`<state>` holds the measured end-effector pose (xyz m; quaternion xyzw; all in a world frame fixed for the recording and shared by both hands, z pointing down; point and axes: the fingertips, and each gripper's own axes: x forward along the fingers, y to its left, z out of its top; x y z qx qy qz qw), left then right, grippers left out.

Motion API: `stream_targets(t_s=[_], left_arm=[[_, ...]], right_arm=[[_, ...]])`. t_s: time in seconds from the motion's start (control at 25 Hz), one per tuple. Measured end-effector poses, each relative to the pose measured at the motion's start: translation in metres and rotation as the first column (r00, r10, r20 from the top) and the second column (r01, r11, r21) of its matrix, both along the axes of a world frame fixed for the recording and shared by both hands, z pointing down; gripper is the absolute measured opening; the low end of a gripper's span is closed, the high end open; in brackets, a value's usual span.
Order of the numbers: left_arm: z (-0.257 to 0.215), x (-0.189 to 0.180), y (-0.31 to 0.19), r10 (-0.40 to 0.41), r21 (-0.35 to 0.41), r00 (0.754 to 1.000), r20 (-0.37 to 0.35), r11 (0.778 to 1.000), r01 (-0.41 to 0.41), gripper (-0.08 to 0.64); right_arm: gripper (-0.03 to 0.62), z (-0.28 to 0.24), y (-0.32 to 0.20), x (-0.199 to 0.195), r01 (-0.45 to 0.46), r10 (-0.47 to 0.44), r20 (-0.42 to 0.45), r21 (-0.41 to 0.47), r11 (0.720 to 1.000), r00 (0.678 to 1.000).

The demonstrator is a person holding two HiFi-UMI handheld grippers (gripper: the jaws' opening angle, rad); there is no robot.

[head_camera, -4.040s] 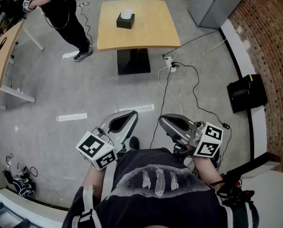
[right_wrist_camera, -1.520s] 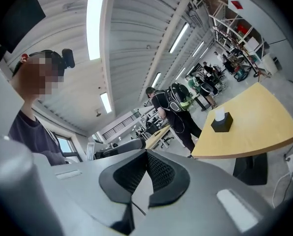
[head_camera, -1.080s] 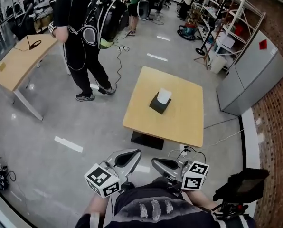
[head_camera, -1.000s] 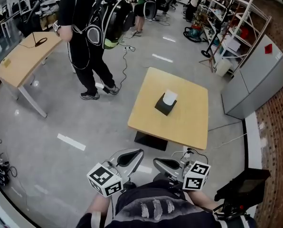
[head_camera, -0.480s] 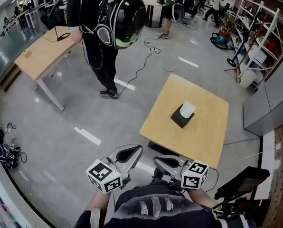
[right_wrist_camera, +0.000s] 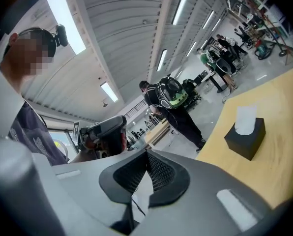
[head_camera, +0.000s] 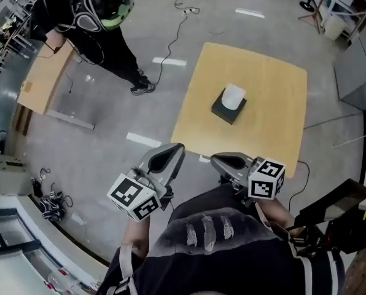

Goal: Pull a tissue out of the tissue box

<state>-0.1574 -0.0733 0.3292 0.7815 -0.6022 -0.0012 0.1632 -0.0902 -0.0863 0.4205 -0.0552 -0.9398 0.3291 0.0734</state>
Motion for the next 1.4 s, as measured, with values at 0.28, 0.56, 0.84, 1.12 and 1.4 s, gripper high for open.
stream_targets(t_s=[0.28, 0.56, 0.84, 1.12, 1.4], left_arm=[[0.014, 0.008, -0.069, 0.050, -0.082, 0.998, 0.027, 0.995, -0.048, 0.002], [0.068, -0.016, -0.131, 0.088, -0.149, 0.996, 0.033, 0.985, -0.083, 0.002], [0.113, -0.007, -0.203, 0.213, -0.189, 0.977, 0.013, 0.960, -0.207, 0.003], [0.174, -0.001, -0.274, 0.409, -0.335, 0.907, -0.098, 0.845, -0.417, 0.228], [0.233, 0.022, -0.300, 0.529, -0.409, 0.834, -0.157, 0.734, -0.543, 0.282]], right_arm=[[-0.003, 0.026, -0.056, 0.017, -0.030, 0.025, -0.066, -0.065, 0.997, 0.997], [-0.003, 0.048, -0.105, -0.016, -0.050, 0.045, -0.081, -0.054, 0.997, 0.996], [-0.003, 0.070, -0.135, 0.002, -0.145, 0.134, -0.193, -0.043, 0.988, 0.972], [-0.003, 0.098, -0.157, 0.001, -0.194, 0.169, -0.364, -0.035, 0.980, 0.916], [-0.003, 0.110, -0.160, -0.006, -0.209, 0.176, -0.429, -0.031, 0.977, 0.886]])
